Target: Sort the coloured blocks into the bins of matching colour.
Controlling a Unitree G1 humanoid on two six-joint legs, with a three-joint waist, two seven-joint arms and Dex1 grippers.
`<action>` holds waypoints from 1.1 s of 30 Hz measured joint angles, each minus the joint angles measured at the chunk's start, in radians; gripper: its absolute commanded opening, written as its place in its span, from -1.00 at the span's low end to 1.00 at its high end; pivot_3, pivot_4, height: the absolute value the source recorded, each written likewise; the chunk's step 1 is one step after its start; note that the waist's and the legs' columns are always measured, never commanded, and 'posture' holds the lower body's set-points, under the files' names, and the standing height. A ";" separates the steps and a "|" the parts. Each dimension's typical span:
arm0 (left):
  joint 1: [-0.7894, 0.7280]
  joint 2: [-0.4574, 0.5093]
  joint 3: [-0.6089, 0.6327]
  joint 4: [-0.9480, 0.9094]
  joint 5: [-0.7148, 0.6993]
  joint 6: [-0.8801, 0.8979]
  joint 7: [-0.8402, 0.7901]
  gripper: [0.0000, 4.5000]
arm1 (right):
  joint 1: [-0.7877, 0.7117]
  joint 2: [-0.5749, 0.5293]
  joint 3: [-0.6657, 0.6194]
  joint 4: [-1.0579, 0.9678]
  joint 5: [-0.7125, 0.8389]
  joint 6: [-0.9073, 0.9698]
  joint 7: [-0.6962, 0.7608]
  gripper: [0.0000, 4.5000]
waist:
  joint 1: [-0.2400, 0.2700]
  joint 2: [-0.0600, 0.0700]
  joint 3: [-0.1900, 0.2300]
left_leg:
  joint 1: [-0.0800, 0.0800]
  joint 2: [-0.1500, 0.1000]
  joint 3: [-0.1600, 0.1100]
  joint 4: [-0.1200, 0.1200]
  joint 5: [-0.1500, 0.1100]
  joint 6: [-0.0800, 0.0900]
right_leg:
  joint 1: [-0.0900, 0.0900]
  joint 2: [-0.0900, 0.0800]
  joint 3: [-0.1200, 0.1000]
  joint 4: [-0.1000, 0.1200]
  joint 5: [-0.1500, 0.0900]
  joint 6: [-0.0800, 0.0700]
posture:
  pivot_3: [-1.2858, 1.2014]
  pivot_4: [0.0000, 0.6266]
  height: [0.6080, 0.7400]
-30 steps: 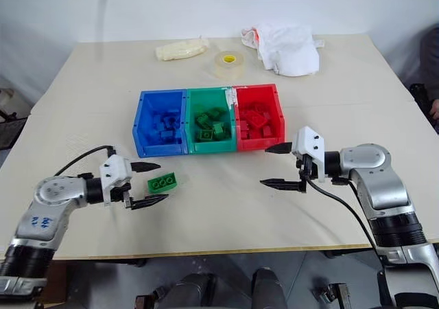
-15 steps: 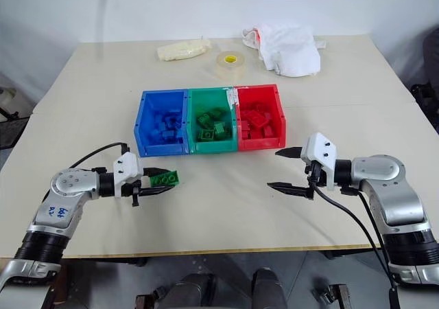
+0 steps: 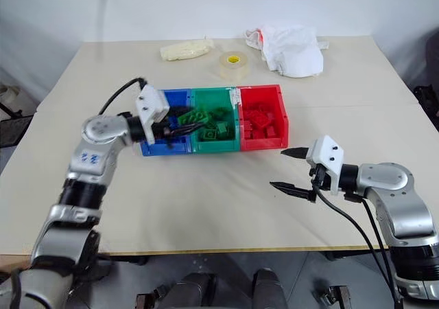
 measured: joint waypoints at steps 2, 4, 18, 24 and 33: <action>-0.045 -0.021 -0.019 0.096 0.035 -0.043 0.025 0.20 | 0.011 0.000 -0.007 -0.013 0.002 0.002 -0.011 1.00 | -0.002 0.000 0.000 | 0.000 0.000 0.000 0.000 0.000 0.000 | 0.000 0.000 0.000 0.001 0.000 0.000 | 0.03 -0.52 1.00; -0.067 -0.034 -0.023 0.155 0.052 -0.087 0.038 0.46 | 0.020 0.000 -0.017 -0.025 0.008 0.003 -0.021 1.00 | -0.005 -0.001 0.001 | 0.000 0.000 0.000 0.000 0.000 0.000 | -0.001 0.000 0.000 0.005 0.000 0.000 | 0.03 -0.52 1.00; 0.137 0.131 0.098 -0.118 -0.093 -0.084 -0.122 0.99 | 0.008 -0.021 -0.025 -0.003 0.021 -0.008 0.000 1.00 | -0.029 -0.002 0.001 | 0.000 0.001 -0.001 0.000 0.000 0.000 | -0.002 0.000 0.001 0.006 0.000 0.000 | 0.03 -0.52 1.00; 0.453 0.303 0.218 -0.370 -0.244 0.117 -0.218 0.99 | -0.072 -0.035 0.002 0.130 0.003 -0.051 0.078 1.00 | -0.036 -0.002 0.001 | 0.000 0.001 -0.001 -0.001 0.000 0.000 | -0.001 0.000 0.002 0.006 0.000 0.000 | 0.03 -0.52 1.00; 0.825 0.390 0.435 -0.490 -0.346 0.154 -0.268 0.99 | -0.217 -0.035 0.076 0.395 -0.058 -0.161 0.201 1.00 | -0.032 -0.001 0.001 | 0.001 0.001 -0.001 -0.002 -0.001 0.000 | 0.000 -0.001 0.002 -0.001 0.000 -0.001 | 0.03 -0.52 1.00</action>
